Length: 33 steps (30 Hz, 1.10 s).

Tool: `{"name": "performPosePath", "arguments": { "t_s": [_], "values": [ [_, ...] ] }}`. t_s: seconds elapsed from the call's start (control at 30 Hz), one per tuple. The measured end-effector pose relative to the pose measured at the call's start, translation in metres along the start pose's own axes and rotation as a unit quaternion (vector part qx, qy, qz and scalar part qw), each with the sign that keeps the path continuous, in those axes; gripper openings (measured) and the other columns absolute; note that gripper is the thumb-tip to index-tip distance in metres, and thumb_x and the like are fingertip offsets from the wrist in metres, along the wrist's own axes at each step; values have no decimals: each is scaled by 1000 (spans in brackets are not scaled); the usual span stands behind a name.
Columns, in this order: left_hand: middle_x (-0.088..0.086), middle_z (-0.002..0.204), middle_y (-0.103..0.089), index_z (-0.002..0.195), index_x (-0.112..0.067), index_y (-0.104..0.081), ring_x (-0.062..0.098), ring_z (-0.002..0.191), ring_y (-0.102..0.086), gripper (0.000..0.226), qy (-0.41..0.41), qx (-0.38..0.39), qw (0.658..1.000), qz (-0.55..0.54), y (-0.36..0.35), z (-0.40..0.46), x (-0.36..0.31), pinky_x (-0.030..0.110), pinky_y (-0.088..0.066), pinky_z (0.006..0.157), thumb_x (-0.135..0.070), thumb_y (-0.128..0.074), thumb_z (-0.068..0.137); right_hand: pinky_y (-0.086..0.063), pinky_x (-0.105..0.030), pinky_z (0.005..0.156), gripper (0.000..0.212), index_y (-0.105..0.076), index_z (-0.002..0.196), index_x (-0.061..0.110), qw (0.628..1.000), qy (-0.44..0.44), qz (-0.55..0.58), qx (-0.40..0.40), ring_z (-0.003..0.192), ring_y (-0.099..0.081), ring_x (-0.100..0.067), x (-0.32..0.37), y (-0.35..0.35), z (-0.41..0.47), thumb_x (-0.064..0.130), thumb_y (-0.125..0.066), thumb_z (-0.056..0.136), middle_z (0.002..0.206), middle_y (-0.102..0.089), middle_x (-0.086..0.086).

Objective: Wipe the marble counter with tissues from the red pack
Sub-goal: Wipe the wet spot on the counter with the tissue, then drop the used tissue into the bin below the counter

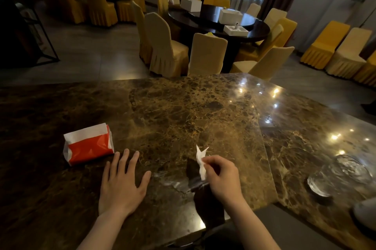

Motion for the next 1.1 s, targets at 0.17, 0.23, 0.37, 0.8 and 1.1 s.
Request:
{"name": "performPosePath", "arguments": {
  "t_s": [0.17,0.23,0.37,0.8,1.1],
  "values": [
    [0,172,-7,162,-32,-15,18,157,8,78,-17,6,999,-35,-1,-2,1,44,1,128,-71,-24,96,-55,-39,67,37,-77,112,25,916,-128,358,124,74,-64,-27,20,-19,-27,-3,-58,98,96,-70,-21],
    [-1,172,-9,161,-32,-19,18,157,5,75,-21,6,998,-59,2,-2,2,44,0,128,-69,-31,97,-52,-26,56,33,-81,100,16,884,-162,413,149,66,-62,-18,27,-28,-38,-7,-57,95,87,-69,-16],
    [-1,172,-13,160,-32,-23,19,157,-1,75,-30,-27,998,-53,13,-8,5,43,-2,128,-71,-31,96,-55,-26,65,26,-81,90,7,870,-165,416,206,76,-69,-20,42,-44,-55,-1,-56,87,84,-74,-15],
    [3,171,-16,160,-32,-20,24,157,-6,78,14,-34,999,-8,28,-68,87,48,-5,128,-73,-24,94,-59,-36,73,37,-67,97,29,930,95,72,348,83,-68,-19,81,-123,-158,-5,-72,82,93,-69,1],
    [2,171,-16,160,-33,-19,24,158,-2,80,13,-28,999,8,22,-75,93,49,0,128,-76,-18,93,-53,-31,75,31,-78,90,24,886,127,-139,423,88,-62,-13,-14,-204,-244,-1,-61,85,103,-62,3]
  ]
}}
Point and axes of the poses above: each hand's wrist, its own z-axis towards the middle knuckle, its own y-axis out of the back of the hand, x = y × z, the point moved 7 cm from there along z, towards the middle knuckle
